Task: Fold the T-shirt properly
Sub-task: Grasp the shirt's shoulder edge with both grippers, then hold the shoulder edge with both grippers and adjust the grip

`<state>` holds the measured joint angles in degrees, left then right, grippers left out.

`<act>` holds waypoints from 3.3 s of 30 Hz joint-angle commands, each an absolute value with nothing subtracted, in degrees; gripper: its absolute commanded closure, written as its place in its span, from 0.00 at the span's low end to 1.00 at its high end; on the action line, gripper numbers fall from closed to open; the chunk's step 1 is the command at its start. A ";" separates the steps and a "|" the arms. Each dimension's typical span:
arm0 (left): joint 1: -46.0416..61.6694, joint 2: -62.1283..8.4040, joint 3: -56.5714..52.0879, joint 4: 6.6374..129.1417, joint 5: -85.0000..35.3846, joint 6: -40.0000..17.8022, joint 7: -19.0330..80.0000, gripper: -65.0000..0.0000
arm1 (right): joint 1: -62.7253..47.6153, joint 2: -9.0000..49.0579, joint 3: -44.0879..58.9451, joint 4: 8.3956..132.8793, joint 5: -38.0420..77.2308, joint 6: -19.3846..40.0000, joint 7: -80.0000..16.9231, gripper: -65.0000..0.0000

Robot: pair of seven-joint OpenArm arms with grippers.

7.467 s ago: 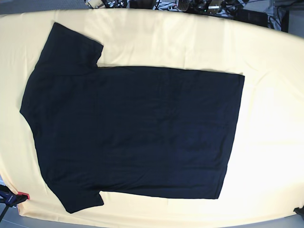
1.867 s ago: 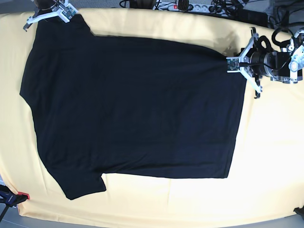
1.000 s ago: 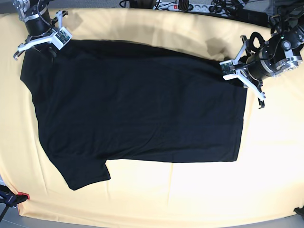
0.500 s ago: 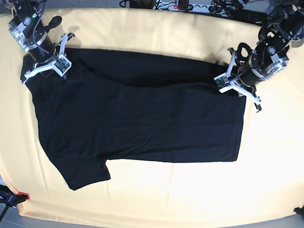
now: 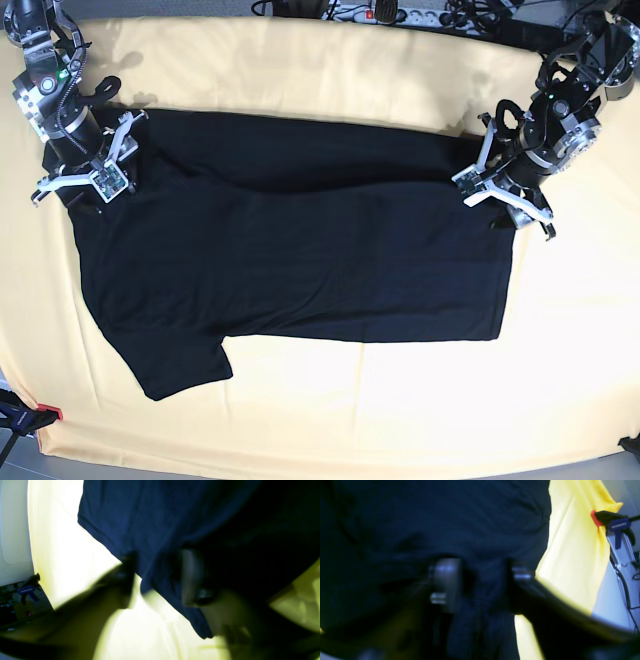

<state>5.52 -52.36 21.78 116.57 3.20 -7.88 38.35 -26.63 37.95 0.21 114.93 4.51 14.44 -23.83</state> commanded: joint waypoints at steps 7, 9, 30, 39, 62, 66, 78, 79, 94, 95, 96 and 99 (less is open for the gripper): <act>5.21 -55.77 21.19 119.31 0.89 -15.53 45.34 0.31 | -26.92 39.46 0.80 119.04 9.34 25.41 -34.57 0.33; 5.28 -57.67 21.19 120.46 -3.07 -19.11 45.58 0.31 | -27.77 40.27 0.80 120.51 11.46 28.03 -37.95 0.33; 5.37 -59.96 21.21 111.22 0.40 -27.49 30.17 0.31 | -32.53 44.60 0.80 122.52 14.57 31.38 -44.45 0.33; 5.17 -58.26 21.21 110.02 4.51 -26.11 28.60 0.45 | -32.56 44.62 0.80 122.45 11.55 27.83 -43.16 0.33; 5.04 -58.24 21.21 117.54 4.47 -19.42 33.04 0.94 | -32.56 44.58 0.80 113.30 11.77 28.51 -39.27 0.43; 5.04 -58.24 21.21 117.54 4.47 -19.42 33.06 0.94 | -32.53 44.64 0.80 113.19 11.75 29.74 -41.56 0.43; 5.06 -58.26 21.21 117.54 4.45 -19.42 33.10 0.94 | -32.56 44.82 0.80 117.71 15.97 33.74 -47.42 0.42; 5.06 -58.26 21.21 117.54 4.45 -19.42 33.08 0.94 | -32.53 44.82 0.80 117.71 16.38 33.76 -47.72 0.42; 5.06 -58.26 21.21 117.54 4.05 -19.44 33.08 0.94 | -32.71 47.77 0.80 120.60 20.99 35.33 -51.64 0.42; 5.04 -58.26 21.21 117.54 4.05 -19.44 33.06 0.94 | -32.71 47.77 0.80 120.60 20.97 35.07 -50.85 0.42; 5.04 -58.26 21.21 117.54 4.05 -19.44 33.06 0.94 | -32.71 47.77 0.80 120.51 20.95 34.52 -49.93 0.42; 5.06 -58.26 21.21 117.54 4.05 -19.44 33.08 0.94 | -32.71 47.72 0.80 118.63 18.76 34.06 -45.28 0.42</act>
<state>5.72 -57.17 21.78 116.71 3.88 -20.10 33.28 -32.82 46.76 0.43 118.21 18.94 34.39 -45.30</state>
